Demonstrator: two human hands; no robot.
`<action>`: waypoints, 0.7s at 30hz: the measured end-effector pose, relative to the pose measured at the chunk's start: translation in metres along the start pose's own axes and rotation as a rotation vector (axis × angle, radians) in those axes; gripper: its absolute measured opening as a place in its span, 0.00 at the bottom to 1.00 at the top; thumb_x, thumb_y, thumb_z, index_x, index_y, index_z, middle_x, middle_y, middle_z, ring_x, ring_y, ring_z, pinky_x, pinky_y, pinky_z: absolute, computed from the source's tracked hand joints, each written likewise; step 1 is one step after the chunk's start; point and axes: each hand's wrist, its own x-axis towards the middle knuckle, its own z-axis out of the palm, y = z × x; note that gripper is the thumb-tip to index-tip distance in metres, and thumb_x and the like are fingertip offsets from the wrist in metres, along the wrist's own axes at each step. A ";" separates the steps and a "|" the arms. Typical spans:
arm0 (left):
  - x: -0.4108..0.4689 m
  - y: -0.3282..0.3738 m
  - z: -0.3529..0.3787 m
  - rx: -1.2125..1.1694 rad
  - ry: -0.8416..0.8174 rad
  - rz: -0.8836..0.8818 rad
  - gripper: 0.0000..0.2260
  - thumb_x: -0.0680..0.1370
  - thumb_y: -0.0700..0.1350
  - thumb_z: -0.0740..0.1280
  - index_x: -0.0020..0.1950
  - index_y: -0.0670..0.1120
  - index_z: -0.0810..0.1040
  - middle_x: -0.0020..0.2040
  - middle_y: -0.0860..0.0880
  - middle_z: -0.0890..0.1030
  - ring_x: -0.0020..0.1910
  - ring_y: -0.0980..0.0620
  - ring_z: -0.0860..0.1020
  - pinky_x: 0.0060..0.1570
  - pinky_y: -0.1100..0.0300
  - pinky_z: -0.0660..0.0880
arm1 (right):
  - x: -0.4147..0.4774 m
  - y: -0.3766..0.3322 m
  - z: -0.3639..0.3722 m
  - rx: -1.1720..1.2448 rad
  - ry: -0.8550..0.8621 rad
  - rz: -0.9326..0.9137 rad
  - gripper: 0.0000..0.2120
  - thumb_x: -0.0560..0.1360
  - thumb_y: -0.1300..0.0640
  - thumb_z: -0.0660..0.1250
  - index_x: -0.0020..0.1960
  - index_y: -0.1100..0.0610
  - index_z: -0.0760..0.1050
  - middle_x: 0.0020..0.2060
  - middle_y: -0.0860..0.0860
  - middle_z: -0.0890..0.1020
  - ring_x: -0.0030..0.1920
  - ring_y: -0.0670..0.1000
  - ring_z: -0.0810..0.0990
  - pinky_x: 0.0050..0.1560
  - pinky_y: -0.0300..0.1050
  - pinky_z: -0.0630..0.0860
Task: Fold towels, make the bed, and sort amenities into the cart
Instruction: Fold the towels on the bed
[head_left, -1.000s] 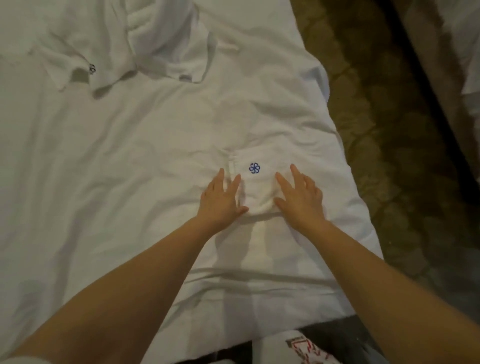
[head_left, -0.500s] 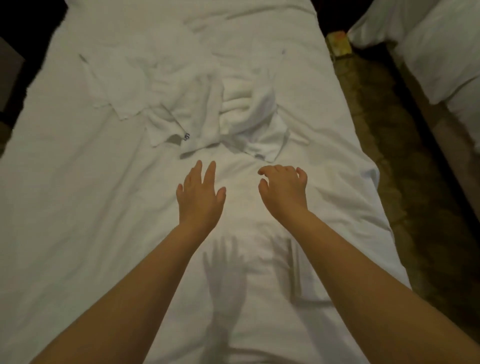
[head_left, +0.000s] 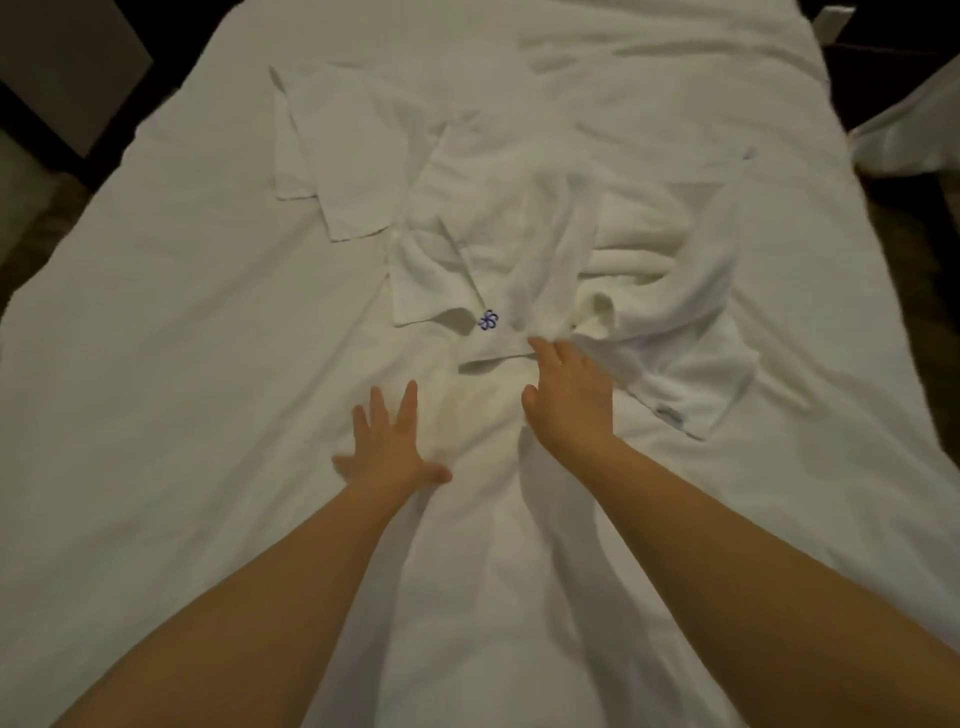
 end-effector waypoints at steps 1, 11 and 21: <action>0.008 -0.006 0.008 0.004 -0.016 -0.017 0.54 0.66 0.62 0.75 0.75 0.63 0.35 0.77 0.51 0.32 0.76 0.44 0.37 0.65 0.28 0.56 | 0.010 -0.003 0.008 -0.016 0.020 -0.023 0.28 0.75 0.59 0.62 0.74 0.48 0.60 0.69 0.53 0.67 0.63 0.59 0.69 0.60 0.52 0.67; 0.033 -0.016 0.036 -0.070 0.015 0.027 0.54 0.65 0.61 0.75 0.74 0.65 0.36 0.76 0.50 0.31 0.76 0.44 0.35 0.63 0.25 0.50 | 0.076 -0.022 0.045 -0.115 0.058 -0.173 0.12 0.79 0.56 0.57 0.59 0.53 0.75 0.60 0.53 0.76 0.62 0.57 0.70 0.62 0.51 0.61; -0.013 -0.034 0.005 -0.190 0.019 0.198 0.50 0.68 0.59 0.74 0.77 0.58 0.42 0.79 0.45 0.45 0.77 0.46 0.47 0.71 0.42 0.54 | -0.088 -0.030 -0.016 0.601 0.101 0.116 0.17 0.81 0.54 0.56 0.34 0.52 0.62 0.30 0.49 0.71 0.33 0.50 0.70 0.35 0.47 0.64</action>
